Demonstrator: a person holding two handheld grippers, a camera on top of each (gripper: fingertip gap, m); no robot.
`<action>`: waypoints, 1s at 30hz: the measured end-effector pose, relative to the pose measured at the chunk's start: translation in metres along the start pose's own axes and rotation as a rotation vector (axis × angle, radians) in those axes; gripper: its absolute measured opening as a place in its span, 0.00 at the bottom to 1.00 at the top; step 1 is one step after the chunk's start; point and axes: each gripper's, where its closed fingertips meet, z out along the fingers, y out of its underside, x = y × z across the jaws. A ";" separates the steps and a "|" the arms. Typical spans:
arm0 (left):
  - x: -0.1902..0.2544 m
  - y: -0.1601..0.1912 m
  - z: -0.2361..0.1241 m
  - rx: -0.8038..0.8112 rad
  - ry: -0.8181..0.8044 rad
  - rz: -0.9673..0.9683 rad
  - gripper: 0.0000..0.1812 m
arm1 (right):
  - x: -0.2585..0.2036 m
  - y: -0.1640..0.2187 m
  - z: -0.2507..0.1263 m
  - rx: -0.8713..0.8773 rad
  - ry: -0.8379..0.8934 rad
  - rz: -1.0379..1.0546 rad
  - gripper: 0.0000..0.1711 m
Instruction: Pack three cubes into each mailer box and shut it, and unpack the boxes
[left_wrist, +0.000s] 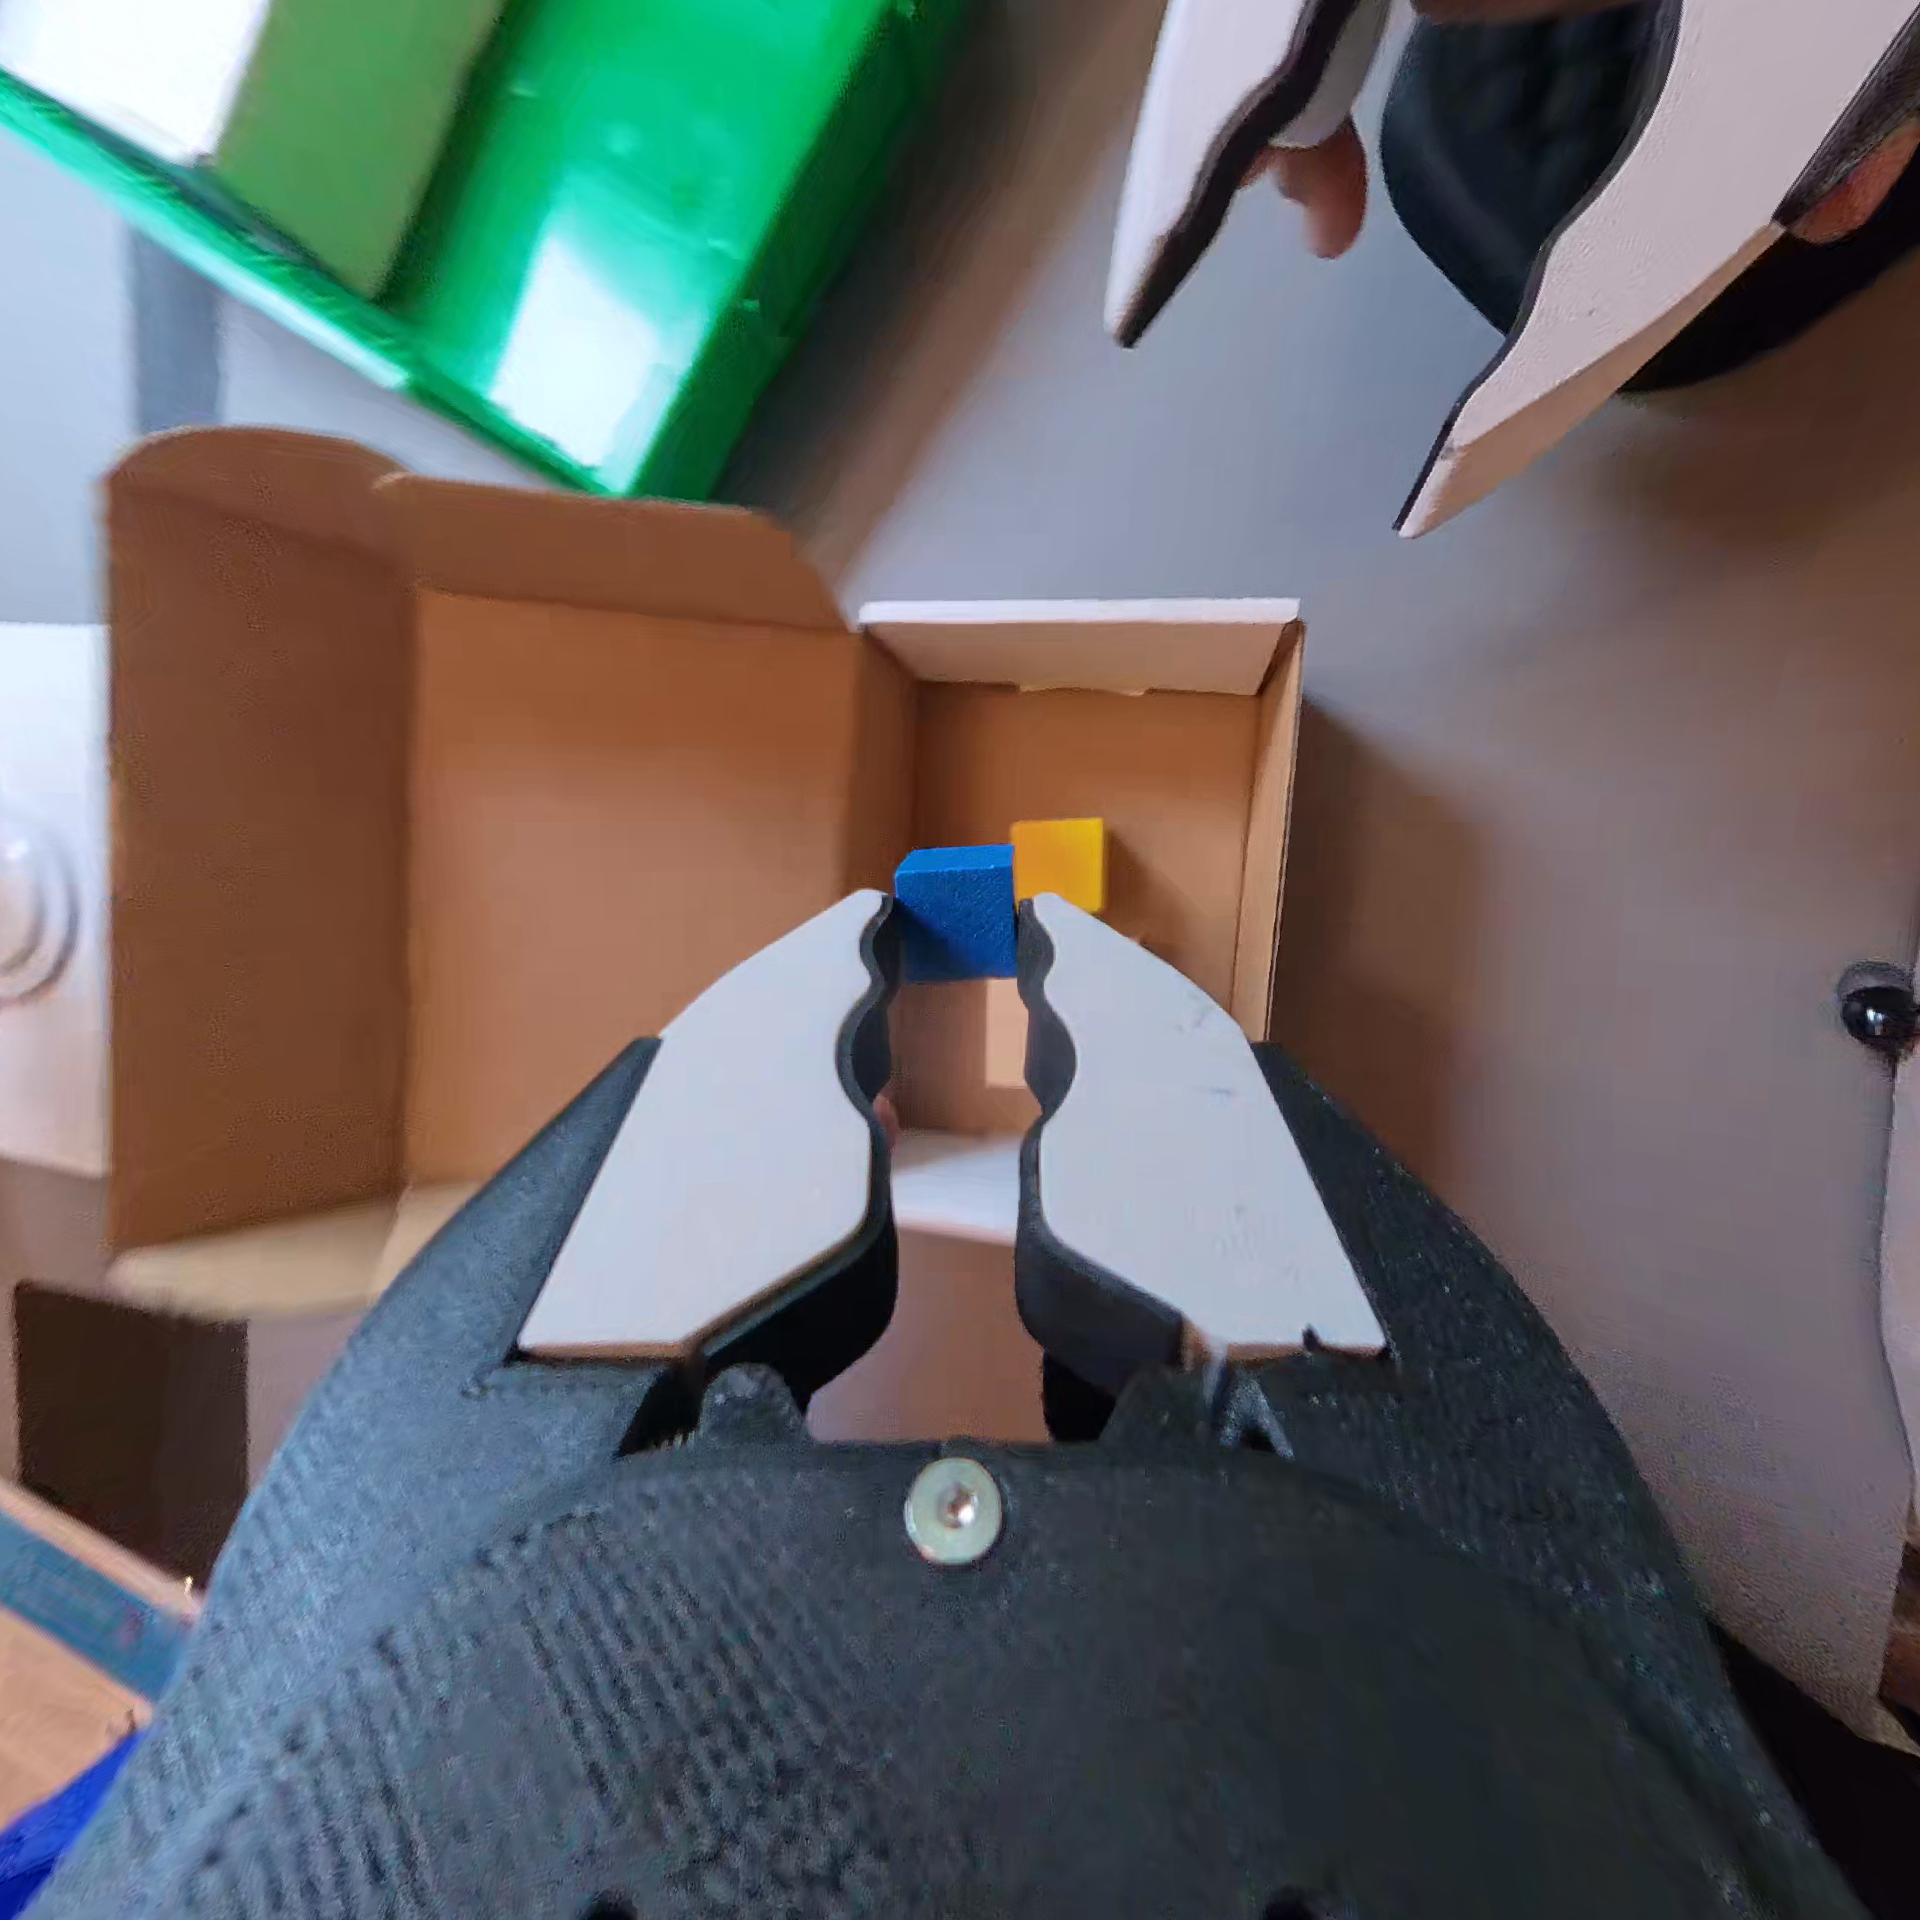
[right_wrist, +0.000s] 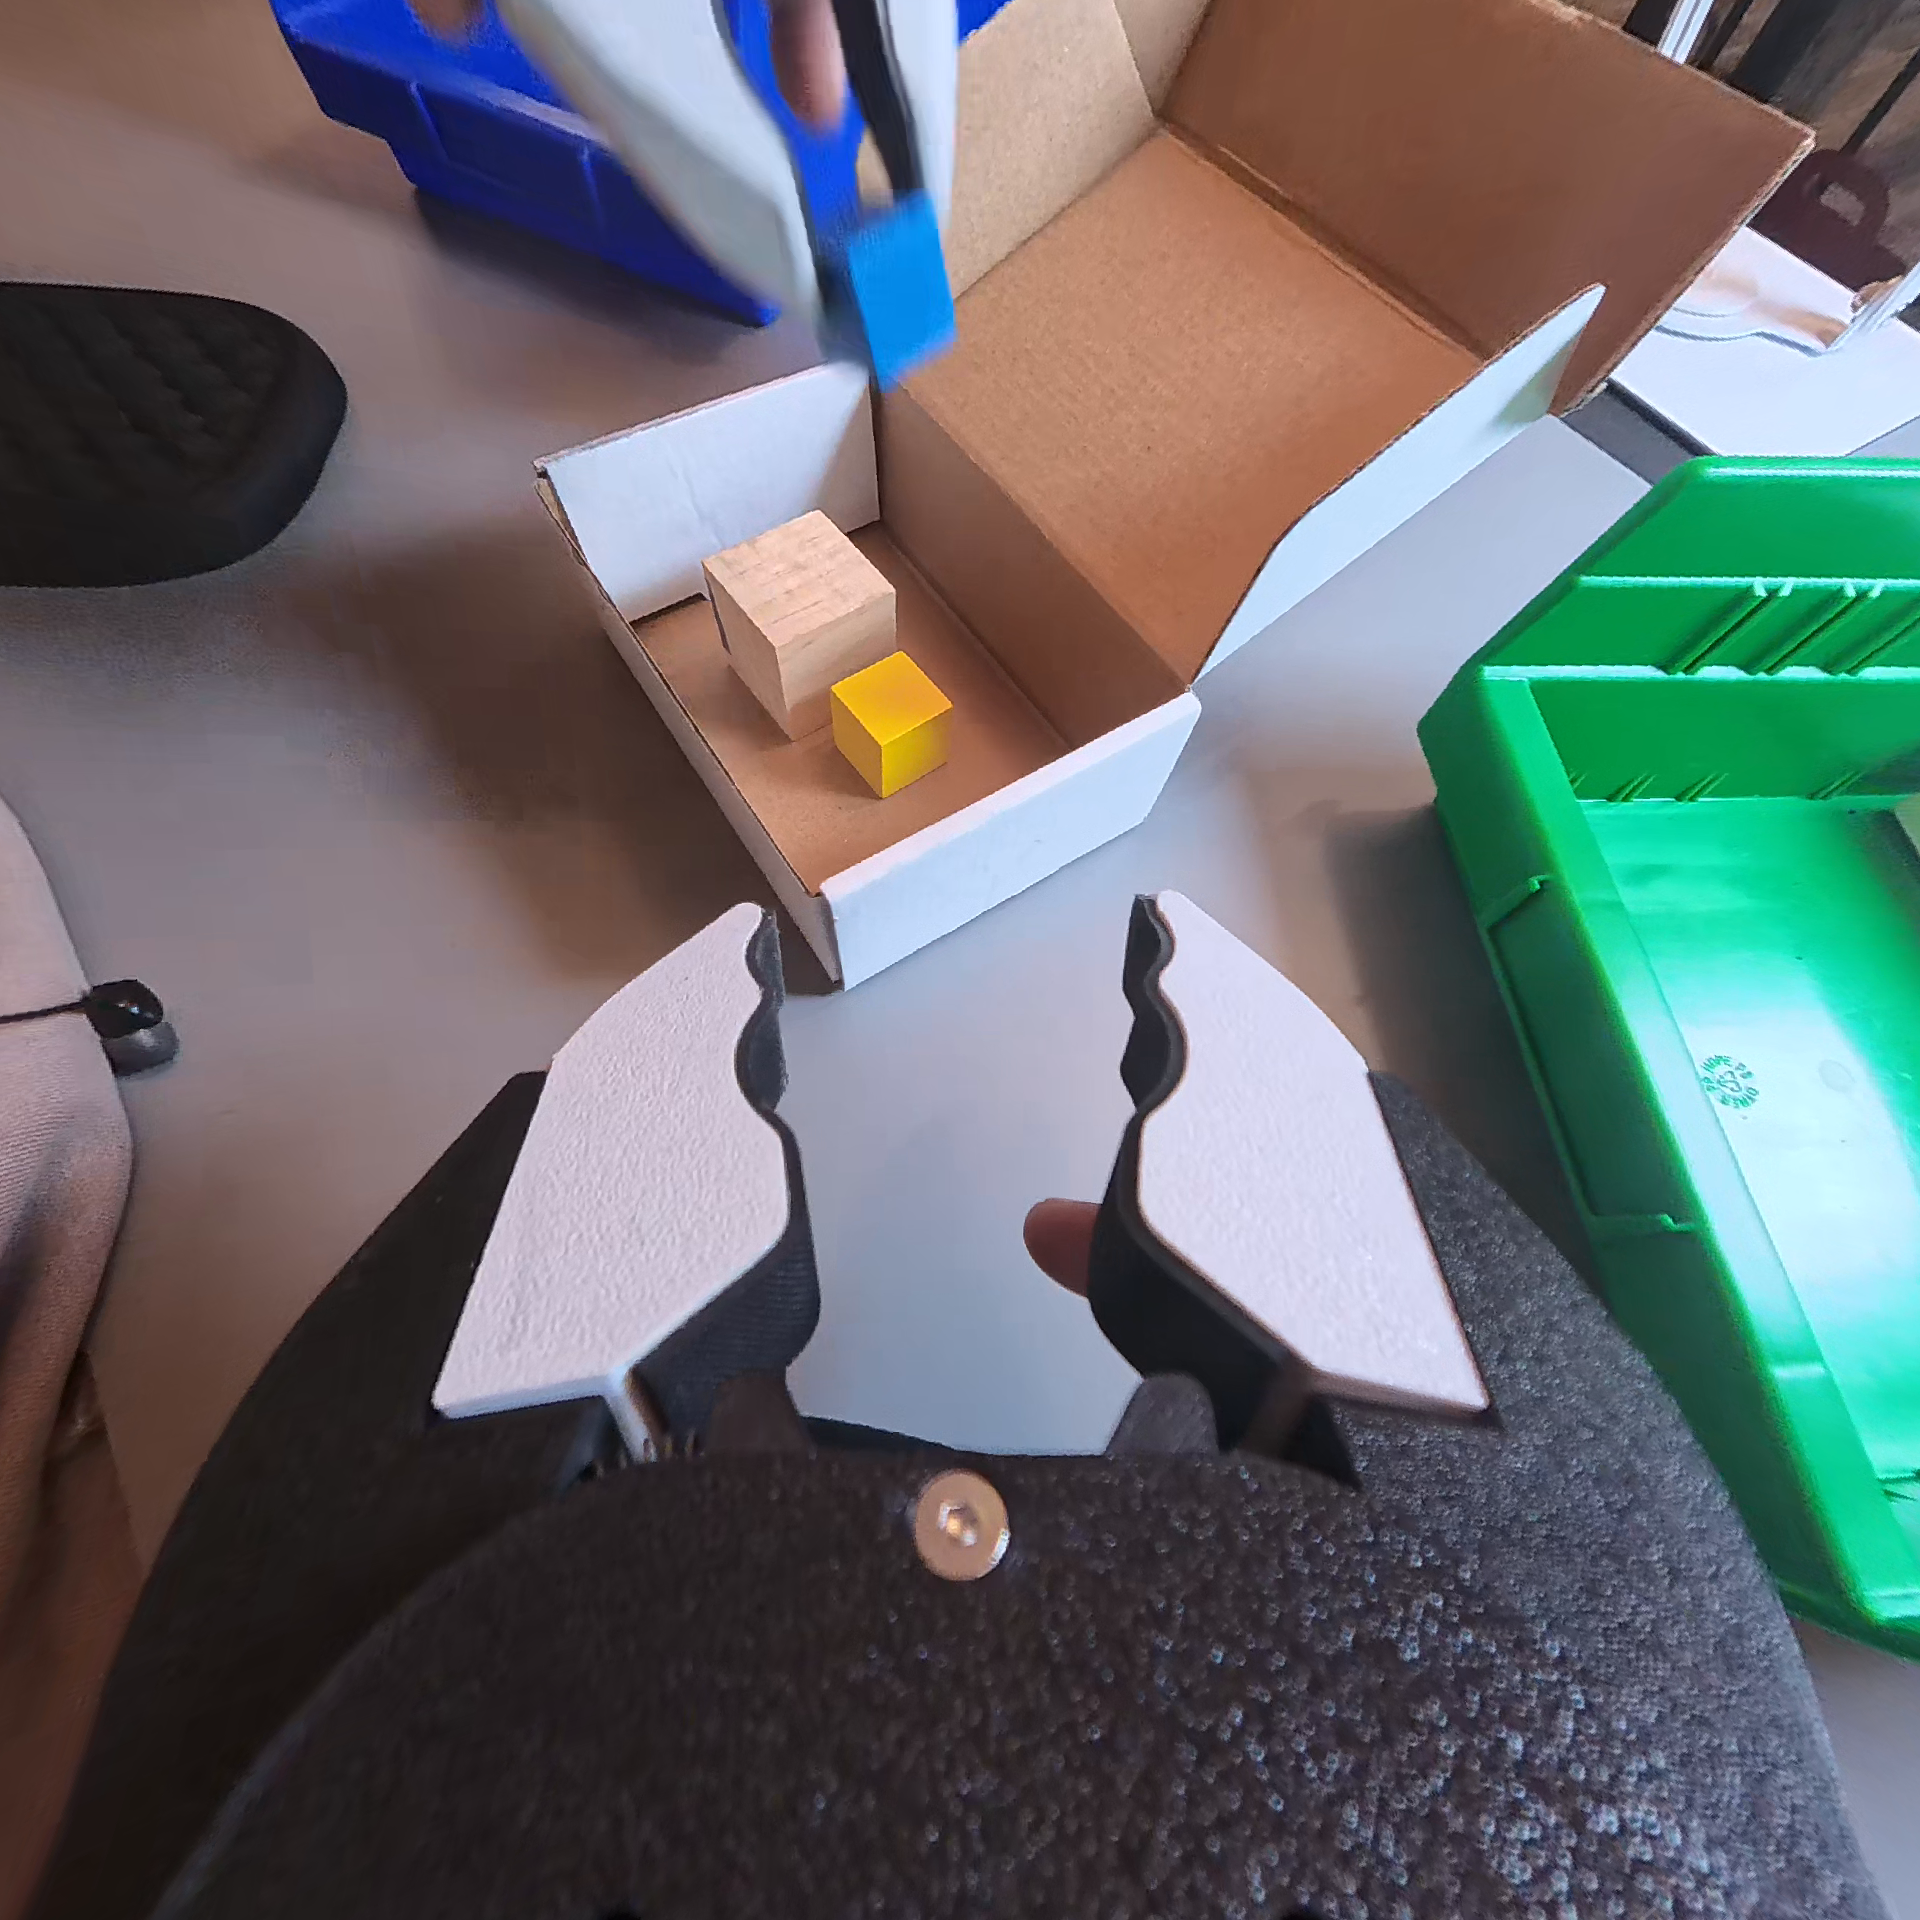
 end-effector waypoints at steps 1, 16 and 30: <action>0.006 -0.003 0.016 -0.023 0.030 0.021 0.12 | 0.000 0.000 0.000 0.002 -0.002 -0.001 0.37; 0.028 0.005 0.095 -0.169 0.153 0.075 0.19 | 0.002 0.002 -0.002 0.006 -0.004 -0.002 0.36; -0.083 0.070 -0.075 0.607 -0.396 -0.685 0.21 | 0.053 -0.034 0.008 0.137 0.065 0.151 0.28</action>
